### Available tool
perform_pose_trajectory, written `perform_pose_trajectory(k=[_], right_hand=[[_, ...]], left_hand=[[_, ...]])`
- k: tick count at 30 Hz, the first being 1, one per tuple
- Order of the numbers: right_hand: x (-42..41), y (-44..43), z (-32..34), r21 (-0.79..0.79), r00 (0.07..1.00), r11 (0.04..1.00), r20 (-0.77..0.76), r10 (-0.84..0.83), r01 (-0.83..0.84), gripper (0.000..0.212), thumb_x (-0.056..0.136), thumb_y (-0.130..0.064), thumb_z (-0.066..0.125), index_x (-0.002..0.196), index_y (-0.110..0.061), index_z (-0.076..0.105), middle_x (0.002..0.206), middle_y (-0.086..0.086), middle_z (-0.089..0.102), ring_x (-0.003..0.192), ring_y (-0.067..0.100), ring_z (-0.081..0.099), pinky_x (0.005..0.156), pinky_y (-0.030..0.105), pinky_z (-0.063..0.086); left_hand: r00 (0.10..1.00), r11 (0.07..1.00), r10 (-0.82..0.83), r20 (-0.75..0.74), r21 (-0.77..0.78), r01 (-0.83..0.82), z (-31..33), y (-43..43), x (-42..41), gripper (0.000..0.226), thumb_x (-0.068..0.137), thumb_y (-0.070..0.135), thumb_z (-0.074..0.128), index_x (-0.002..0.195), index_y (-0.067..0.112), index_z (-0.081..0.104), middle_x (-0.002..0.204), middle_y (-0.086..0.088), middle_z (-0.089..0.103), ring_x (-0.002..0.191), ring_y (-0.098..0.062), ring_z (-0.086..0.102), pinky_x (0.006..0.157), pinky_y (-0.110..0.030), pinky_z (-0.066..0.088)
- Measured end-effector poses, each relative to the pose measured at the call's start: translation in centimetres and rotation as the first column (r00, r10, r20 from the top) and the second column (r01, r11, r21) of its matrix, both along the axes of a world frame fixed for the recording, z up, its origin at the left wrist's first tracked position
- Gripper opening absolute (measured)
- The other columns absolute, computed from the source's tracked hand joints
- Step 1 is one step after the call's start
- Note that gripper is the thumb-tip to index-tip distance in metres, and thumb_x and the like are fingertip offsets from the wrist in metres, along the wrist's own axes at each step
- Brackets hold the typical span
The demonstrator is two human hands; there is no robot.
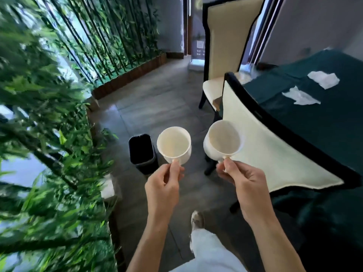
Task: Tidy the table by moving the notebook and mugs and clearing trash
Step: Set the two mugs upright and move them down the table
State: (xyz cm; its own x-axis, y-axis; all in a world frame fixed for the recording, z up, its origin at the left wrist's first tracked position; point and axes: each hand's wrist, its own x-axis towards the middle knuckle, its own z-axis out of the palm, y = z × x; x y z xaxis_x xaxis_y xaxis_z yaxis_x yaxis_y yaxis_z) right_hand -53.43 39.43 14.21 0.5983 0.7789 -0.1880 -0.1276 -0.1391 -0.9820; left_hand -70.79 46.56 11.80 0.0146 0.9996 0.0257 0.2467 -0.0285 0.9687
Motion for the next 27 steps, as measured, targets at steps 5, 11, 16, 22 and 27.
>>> perform_pose_trajectory(k=[5, 11, 16, 22, 27], right_hand=[[4.1, 6.8, 3.3, 0.077, 0.999, 0.997, 0.045, -0.005, 0.001, 0.023, 0.095, -0.039, 0.069, 0.087, -0.026, 0.086, 0.089, -0.001, 0.084, 0.093, 0.018, 0.080, 0.095, 0.043, 0.060], [8.4, 12.9, 6.5, 0.164, 0.998, 0.986, 0.056, -0.039, 0.029, 0.021, 0.098, -0.035, 0.070, 0.087, -0.025, 0.085, 0.089, 0.000, 0.084, 0.092, 0.017, 0.081, 0.091, 0.034, 0.061], [10.9, 16.9, 7.7, 0.253, 0.991, 0.958, -0.026, -0.134, 0.136, 0.027, 0.085, -0.037, 0.069, 0.083, -0.015, 0.085, 0.081, 0.006, 0.083, 0.086, 0.019, 0.081, 0.087, 0.024, 0.062], [12.9, 21.3, 7.8, 0.265, 0.980, 0.944, -0.056, -0.189, 0.197, 0.026, 0.086, -0.035, 0.068, 0.078, -0.018, 0.086, 0.083, 0.006, 0.084, 0.091, 0.016, 0.081, 0.083, 0.018, 0.060], [14.3, 25.8, 7.4, 0.219, 0.946, 0.923, 0.003, -0.324, 0.315, 0.030, 0.085, -0.043, 0.069, 0.082, -0.017, 0.085, 0.085, 0.008, 0.083, 0.091, 0.021, 0.081, 0.094, 0.041, 0.060]], left_hand=[[1.000, 0.997, 0.001, 0.017, 0.077, -0.003, 3.8, 7.3, 4.2, 0.031, 0.099, 0.041, 0.061, 0.078, 0.026, 0.079, 0.076, 0.014, 0.081, 0.073, -0.005, 0.078, 0.070, -0.020, 0.058], [0.999, 0.988, -0.031, 0.023, 0.151, 0.027, 7.6, 14.6, 8.6, 0.029, 0.105, 0.026, 0.064, 0.080, 0.025, 0.079, 0.077, 0.011, 0.081, 0.065, -0.003, 0.073, 0.061, -0.014, 0.052], [0.996, 0.984, -0.071, 0.053, 0.170, 0.061, 8.7, 19.3, 11.6, 0.031, 0.106, 0.024, 0.063, 0.079, 0.027, 0.078, 0.077, 0.015, 0.081, 0.073, -0.002, 0.077, 0.069, -0.011, 0.055], [0.979, 0.973, -0.178, 0.098, 0.165, 0.160, 8.6, 25.3, 14.4, 0.030, 0.103, 0.030, 0.062, 0.081, 0.022, 0.080, 0.077, 0.011, 0.082, 0.076, -0.005, 0.077, 0.070, -0.008, 0.053], [0.946, 0.941, -0.311, 0.086, 0.166, 0.295, 8.4, 32.1, 17.2, 0.030, 0.106, 0.023, 0.063, 0.081, 0.024, 0.080, 0.077, 0.012, 0.081, 0.075, -0.004, 0.077, 0.067, -0.008, 0.053]])
